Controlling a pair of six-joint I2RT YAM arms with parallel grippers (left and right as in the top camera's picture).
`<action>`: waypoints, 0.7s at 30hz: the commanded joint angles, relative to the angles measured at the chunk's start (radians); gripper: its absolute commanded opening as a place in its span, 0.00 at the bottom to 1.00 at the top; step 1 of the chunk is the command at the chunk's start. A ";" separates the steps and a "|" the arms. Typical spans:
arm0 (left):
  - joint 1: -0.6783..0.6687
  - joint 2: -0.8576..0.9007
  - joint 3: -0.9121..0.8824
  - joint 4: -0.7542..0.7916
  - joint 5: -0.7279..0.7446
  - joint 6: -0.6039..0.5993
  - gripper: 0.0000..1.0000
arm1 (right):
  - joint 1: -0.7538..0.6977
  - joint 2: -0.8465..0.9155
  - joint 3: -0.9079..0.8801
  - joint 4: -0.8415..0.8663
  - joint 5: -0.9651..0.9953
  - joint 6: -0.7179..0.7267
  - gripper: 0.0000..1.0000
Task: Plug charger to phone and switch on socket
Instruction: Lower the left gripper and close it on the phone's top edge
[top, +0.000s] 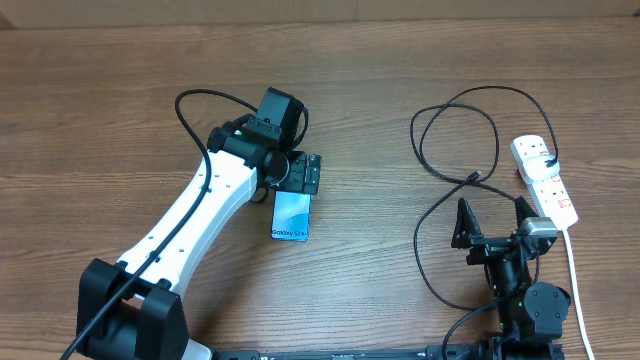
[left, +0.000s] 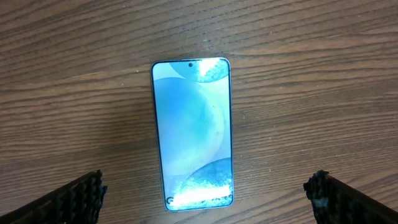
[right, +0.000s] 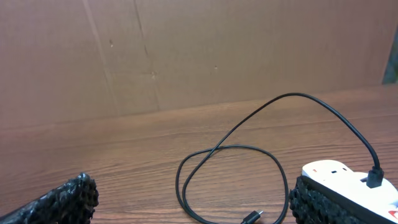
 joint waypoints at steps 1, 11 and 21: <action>-0.008 0.008 0.024 -0.007 -0.021 -0.011 1.00 | -0.001 -0.009 -0.011 0.005 0.006 -0.001 1.00; -0.008 0.033 0.025 -0.012 -0.051 -0.028 1.00 | -0.001 -0.009 -0.011 0.005 0.006 -0.001 1.00; -0.021 0.116 0.025 -0.014 -0.069 -0.005 1.00 | -0.001 -0.009 -0.011 0.005 0.006 -0.001 1.00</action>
